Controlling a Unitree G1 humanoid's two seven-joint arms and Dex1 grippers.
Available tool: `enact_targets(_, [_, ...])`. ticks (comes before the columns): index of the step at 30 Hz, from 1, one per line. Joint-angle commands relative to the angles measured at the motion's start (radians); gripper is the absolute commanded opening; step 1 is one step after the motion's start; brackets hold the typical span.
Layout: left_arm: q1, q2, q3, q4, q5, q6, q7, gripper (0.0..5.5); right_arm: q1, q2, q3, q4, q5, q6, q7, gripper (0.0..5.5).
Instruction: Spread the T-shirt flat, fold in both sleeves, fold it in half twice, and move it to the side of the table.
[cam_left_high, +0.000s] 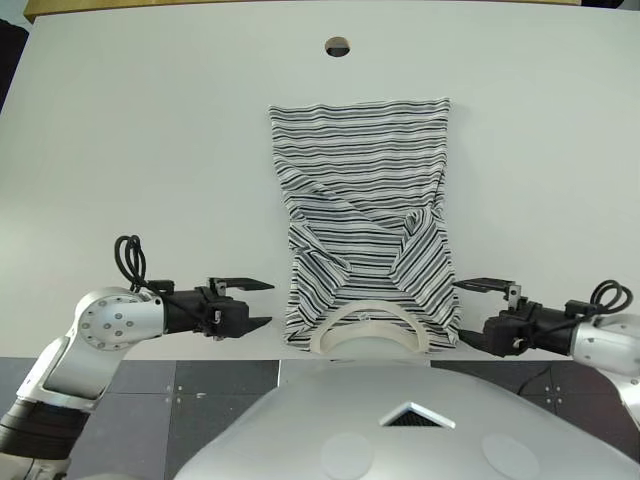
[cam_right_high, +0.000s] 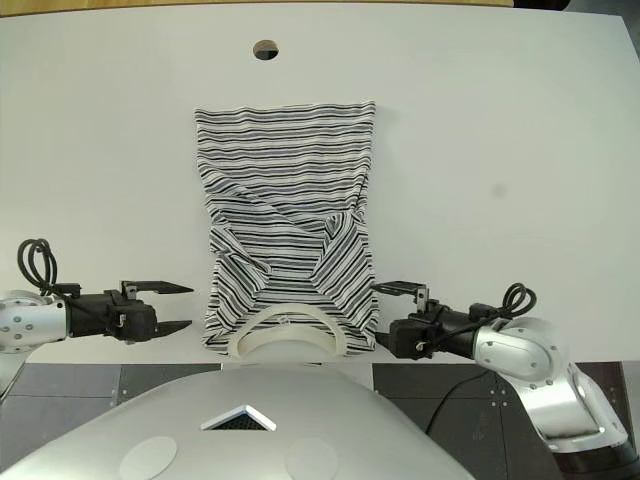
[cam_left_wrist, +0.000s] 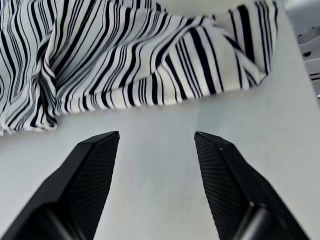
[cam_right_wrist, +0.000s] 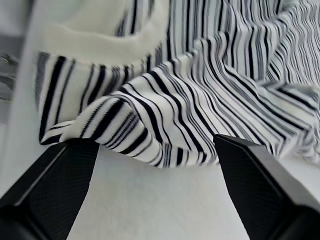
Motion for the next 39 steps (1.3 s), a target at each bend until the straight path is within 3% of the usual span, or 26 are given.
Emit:
enact_targets(1, [-0.027,-0.032,-0.064,0.023,0.039,0.008,0.006,2.81,-0.017,0.019,0.064,0.036,-0.06,-0.018,-0.016,4.18])
enact_targets(5, [-0.045,-0.049,-0.097,0.036,0.038,0.001,0.013,2.85,-0.032,0.015,0.09,0.073,-0.077,-0.051,-0.038,3.64])
enact_targets(21, [-0.061,-0.043,-0.182,0.031,-0.057,-0.008,-0.019,0.11,-0.076,0.008,0.121,0.103,-0.085,-0.039,-0.066,0.43])
enact_targets(23, [-0.053,-0.031,-0.178,-0.008,-0.143,0.013,-0.049,0.1,-0.073,0.001,0.122,0.107,-0.077,-0.034,-0.059,0.12])
enact_targets(32, [-0.004,0.047,-0.155,-0.048,-0.308,0.061,-0.193,0.1,0.103,-0.146,0.078,-0.056,0.163,0.144,0.12,0.12])
enact_targets(39, [-0.112,-0.016,-0.115,-0.012,-0.298,0.14,-0.121,0.1,-0.037,-0.039,0.016,-0.043,0.233,0.159,0.044,0.12])
